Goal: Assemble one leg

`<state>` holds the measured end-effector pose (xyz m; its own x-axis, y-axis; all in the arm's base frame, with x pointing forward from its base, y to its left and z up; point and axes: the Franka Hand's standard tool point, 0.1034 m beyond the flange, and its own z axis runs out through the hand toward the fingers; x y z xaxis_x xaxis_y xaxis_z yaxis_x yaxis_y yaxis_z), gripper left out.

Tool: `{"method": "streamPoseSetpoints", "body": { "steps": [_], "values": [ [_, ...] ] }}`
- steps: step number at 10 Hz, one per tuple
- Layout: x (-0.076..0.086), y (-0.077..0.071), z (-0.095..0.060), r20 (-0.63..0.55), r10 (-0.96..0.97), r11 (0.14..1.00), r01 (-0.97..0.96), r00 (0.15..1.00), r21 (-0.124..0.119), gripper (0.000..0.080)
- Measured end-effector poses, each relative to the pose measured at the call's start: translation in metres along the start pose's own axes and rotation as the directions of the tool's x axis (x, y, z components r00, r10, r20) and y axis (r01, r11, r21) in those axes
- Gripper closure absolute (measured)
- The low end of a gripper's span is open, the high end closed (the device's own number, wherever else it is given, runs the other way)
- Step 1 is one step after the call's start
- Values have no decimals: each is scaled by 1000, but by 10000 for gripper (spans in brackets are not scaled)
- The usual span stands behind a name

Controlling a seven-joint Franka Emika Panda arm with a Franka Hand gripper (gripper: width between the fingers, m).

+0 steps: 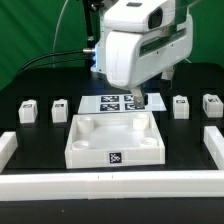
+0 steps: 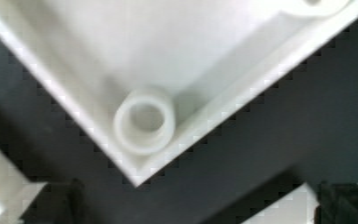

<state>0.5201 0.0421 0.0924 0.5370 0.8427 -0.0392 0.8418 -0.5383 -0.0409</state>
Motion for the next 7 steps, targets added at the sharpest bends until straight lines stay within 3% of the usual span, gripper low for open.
{"method": "streamPoseSetpoints", "body": {
  "steps": [3,7],
  "values": [
    [-26,-20,19,13,-195,981,194,981,23,150],
    [-28,-19,20,16,-191,981,191,981,27,150]
  ]
}}
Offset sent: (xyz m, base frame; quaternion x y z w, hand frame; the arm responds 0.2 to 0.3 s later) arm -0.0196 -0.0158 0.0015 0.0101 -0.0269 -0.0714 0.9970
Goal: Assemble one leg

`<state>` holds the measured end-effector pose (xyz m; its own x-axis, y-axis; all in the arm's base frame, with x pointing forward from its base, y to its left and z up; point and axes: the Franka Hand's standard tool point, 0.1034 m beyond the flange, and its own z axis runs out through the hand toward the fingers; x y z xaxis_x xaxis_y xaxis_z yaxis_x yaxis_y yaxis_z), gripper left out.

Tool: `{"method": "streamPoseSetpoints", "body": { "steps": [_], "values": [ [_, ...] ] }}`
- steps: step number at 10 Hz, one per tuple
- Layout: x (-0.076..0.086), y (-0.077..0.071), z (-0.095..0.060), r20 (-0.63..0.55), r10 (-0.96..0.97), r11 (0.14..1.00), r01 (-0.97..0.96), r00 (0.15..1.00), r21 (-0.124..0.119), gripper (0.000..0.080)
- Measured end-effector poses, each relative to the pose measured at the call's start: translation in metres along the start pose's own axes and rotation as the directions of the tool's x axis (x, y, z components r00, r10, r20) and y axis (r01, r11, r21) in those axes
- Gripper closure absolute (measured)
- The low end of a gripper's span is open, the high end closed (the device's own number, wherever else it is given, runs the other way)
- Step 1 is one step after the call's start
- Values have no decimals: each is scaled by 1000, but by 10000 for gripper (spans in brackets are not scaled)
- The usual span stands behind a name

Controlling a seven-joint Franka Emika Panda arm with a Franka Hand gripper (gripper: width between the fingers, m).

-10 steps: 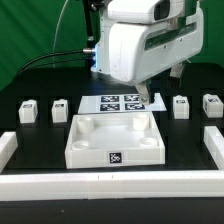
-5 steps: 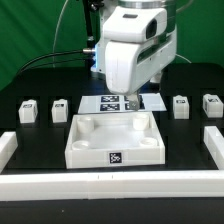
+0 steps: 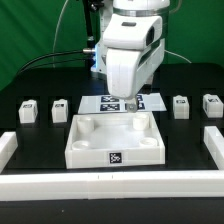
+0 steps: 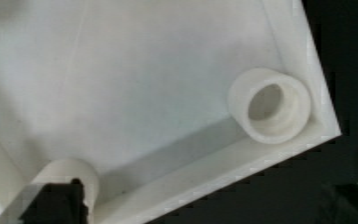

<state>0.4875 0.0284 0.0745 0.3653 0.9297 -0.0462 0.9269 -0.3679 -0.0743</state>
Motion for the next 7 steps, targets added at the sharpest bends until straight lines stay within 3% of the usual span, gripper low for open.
{"method": "streamPoseSetpoints", "body": {
  "steps": [2,4,6,7],
  "values": [
    [-1,-1,1,0,-15,1000,15,1000,0,150],
    [-15,-9,9,-4,-177,984,177,984,2,150],
    [-32,-14,17,-5,-289,957,289,957,23,150],
    [-37,-14,19,-4,-400,916,400,916,6,150]
  ]
}}
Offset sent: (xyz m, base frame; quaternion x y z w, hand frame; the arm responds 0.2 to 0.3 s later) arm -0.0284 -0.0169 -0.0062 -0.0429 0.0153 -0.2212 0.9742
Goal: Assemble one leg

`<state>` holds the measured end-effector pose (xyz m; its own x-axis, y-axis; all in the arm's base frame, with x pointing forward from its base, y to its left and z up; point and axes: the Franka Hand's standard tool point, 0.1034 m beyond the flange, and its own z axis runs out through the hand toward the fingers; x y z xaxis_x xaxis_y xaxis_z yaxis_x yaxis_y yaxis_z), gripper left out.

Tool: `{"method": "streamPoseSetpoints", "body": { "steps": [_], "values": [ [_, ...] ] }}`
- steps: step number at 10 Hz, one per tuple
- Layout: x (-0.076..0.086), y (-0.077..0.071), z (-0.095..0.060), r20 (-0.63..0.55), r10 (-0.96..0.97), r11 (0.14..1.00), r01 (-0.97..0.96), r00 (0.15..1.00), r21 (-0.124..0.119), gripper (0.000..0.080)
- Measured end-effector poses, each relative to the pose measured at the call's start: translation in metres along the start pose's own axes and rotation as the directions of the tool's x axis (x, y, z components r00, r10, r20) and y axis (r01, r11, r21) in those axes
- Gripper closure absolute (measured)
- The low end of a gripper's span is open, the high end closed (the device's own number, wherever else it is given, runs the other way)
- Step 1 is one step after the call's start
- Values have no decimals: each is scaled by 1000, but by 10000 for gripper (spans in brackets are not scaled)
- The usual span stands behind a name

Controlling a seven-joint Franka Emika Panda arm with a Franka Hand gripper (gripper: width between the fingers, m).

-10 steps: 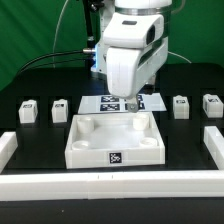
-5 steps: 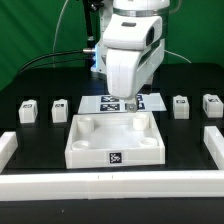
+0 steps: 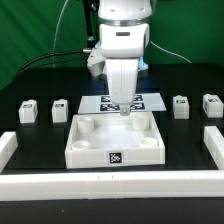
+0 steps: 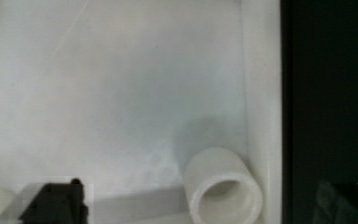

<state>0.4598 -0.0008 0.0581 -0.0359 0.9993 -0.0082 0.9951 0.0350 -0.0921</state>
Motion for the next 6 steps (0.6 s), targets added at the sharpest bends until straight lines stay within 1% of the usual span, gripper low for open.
{"method": "streamPoseSetpoints", "body": {
  "steps": [1,3,6],
  "values": [
    [-5,-4,4,4,-77,997,77,997,-12,150],
    [-14,-9,8,4,-83,997,83,997,-4,150],
    [-15,-9,9,3,-79,997,79,997,-2,150]
  ]
}}
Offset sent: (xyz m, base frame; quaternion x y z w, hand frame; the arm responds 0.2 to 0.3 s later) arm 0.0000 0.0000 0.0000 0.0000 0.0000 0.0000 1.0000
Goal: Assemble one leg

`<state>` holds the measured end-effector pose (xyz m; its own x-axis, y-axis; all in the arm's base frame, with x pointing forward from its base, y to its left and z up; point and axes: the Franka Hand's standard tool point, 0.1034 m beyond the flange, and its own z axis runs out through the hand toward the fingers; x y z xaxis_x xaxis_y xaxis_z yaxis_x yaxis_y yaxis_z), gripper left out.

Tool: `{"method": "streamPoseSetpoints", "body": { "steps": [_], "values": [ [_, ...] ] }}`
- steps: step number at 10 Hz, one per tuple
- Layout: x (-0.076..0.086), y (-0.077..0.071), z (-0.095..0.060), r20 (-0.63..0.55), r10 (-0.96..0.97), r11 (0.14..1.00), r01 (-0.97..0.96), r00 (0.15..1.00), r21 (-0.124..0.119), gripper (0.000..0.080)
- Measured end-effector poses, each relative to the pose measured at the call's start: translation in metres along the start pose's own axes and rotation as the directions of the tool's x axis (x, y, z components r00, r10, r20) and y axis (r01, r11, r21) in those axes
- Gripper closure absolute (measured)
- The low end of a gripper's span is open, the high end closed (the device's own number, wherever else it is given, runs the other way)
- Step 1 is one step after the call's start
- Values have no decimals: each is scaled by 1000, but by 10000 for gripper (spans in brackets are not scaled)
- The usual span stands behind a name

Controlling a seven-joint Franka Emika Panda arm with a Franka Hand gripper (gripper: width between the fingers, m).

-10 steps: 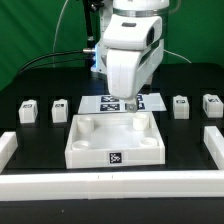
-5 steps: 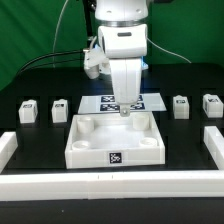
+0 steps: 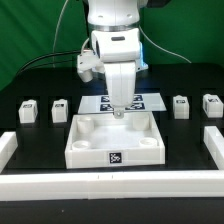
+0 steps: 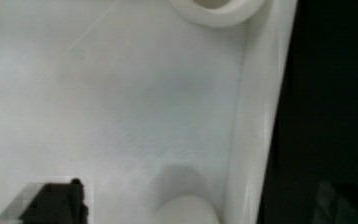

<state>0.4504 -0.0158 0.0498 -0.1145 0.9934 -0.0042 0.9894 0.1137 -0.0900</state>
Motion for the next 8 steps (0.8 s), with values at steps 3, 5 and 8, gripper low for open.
{"method": "streamPoseSetpoints", "body": {
  "steps": [3,5,8],
  "values": [
    [3,-23,19,-11,-17,999,18,1000,36,150],
    [7,-30,28,-18,-20,999,21,1000,50,150],
    [8,-29,34,-22,-17,998,18,1000,63,150]
  ]
}}
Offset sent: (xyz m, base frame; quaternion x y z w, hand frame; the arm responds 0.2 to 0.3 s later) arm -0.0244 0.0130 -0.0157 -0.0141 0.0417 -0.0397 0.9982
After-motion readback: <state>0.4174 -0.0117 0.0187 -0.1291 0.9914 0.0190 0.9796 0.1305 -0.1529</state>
